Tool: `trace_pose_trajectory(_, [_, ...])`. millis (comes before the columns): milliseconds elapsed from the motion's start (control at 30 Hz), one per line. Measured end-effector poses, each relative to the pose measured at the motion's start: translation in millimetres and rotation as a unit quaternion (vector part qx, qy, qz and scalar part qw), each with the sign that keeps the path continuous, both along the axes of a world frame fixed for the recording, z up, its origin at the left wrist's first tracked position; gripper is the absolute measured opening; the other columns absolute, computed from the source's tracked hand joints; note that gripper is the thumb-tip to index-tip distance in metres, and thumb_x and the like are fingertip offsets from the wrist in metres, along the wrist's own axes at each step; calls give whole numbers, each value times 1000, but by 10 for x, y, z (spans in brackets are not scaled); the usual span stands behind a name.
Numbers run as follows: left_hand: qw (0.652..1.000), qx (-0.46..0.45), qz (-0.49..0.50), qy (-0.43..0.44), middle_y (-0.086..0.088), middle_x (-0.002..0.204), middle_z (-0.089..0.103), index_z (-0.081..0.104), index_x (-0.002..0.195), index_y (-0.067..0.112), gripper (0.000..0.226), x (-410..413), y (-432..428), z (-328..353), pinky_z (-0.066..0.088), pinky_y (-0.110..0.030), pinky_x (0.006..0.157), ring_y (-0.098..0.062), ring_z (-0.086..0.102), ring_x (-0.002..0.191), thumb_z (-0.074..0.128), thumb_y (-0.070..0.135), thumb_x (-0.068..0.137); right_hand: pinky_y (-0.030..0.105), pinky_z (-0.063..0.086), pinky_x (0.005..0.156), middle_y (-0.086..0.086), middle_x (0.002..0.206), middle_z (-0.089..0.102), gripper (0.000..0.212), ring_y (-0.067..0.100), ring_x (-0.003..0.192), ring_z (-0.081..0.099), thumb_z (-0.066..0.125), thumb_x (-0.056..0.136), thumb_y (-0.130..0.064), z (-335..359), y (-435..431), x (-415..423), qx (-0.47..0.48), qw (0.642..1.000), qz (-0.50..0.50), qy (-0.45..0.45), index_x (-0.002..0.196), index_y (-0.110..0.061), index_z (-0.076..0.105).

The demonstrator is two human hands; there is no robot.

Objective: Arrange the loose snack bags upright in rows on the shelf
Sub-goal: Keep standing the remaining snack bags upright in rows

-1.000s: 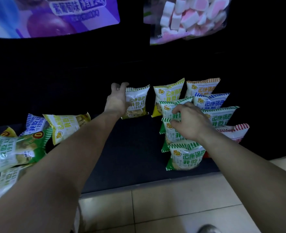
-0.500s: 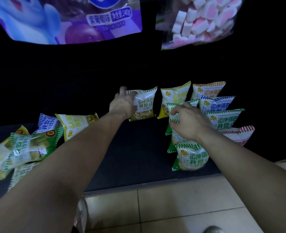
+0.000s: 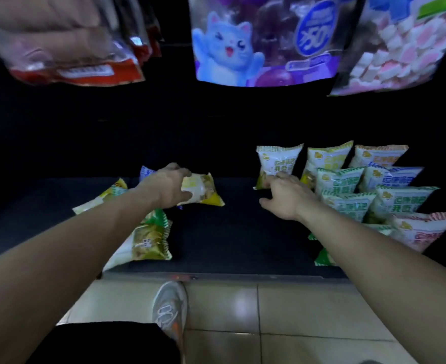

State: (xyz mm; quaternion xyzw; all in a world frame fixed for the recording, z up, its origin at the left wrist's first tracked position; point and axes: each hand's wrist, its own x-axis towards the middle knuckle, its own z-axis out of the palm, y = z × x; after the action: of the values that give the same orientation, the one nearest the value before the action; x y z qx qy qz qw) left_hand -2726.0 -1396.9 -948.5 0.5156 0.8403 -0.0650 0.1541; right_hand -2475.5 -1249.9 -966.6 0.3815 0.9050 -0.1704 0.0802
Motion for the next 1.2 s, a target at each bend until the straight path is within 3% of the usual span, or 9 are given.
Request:
trace_pose_trajectory(200, [998,-10,56,-5,-9,151,32,32,149,21,72,-650,-672,-173,39,-36,102,-30,42,131,64,43,89,41,43,98,8,138,46,58,30,124,47,59,92,-46,-491,-281,-910,-53,998,16,20,142,-21,44])
trace_pose_trajectory(333, [998,9,57,-15,-7,153,31,29,151,21,75,-894,-808,-367,37,-36,104,-28,39,135,62,47,89,43,44,99,7,142,44,52,32,126,47,46,98,-40,-812,-298,-1559,-90,994,16,64,148,-25,38])
trace_pose_trajectory(567, [997,31,70,-25,-7,153,30,26,151,22,75,-1042,-673,-588,41,-45,102,-31,41,133,61,46,90,39,22,118,-6,166,9,81,26,148,19,56,89,-19,-1123,-60,-2228,-133,988,81,18,157,-34,14])
trace_pose_trajectory(700, [997,27,66,-32,-5,151,31,27,150,23,72,-983,-632,-652,44,-45,99,-31,45,129,59,47,90,43,35,105,1,153,32,89,31,136,29,69,81,-44,-1264,-4,-2222,-46,996,74,-10,155,-30,21])
trace_pose_trajectory(833, [997,25,59,-34,-4,147,34,29,148,24,69,-934,-691,-657,44,-46,97,-30,46,127,58,48,90,45,37,94,4,128,40,93,28,120,36,67,56,-83,-1383,-99,-2077,8,995,83,-51,128,-28,46])
trace_pose_trajectory(967, [997,28,66,-39,-4,143,38,32,147,24,68,-944,-735,-617,45,-43,97,-29,50,122,60,46,89,43,49,85,-1,121,47,92,25,107,54,74,54,-79,-1509,-197,-1817,-157,987,20,-3,118,-31,28])
trace_pose_trajectory(1067, [997,18,67,-34,-5,145,36,31,148,24,69,-938,-749,-571,44,-45,98,-29,48,125,61,46,89,38,48,81,-7,118,50,104,20,106,56,77,54,-75,-1498,-275,-1620,-189,982,18,20,132,-30,26])
trace_pose_trajectory(1133, [997,18,60,-35,-4,146,35,30,148,24,70,-901,-735,-518,44,-46,99,-29,47,126,60,46,89,37,49,82,-8,120,53,103,18,106,57,80,54,-71,-1435,-310,-1494,-194,981,23,13,135,-26,36])
trace_pose_trajectory(1200, [998,20,48,-32,-4,147,34,31,148,24,70,-830,-706,-454,44,-45,98,-29,48,126,60,46,89,35,51,77,-6,112,61,82,16,96,59,80,54,-69,-1318,-331,-1342,-170,985,35,7,118,-27,49])
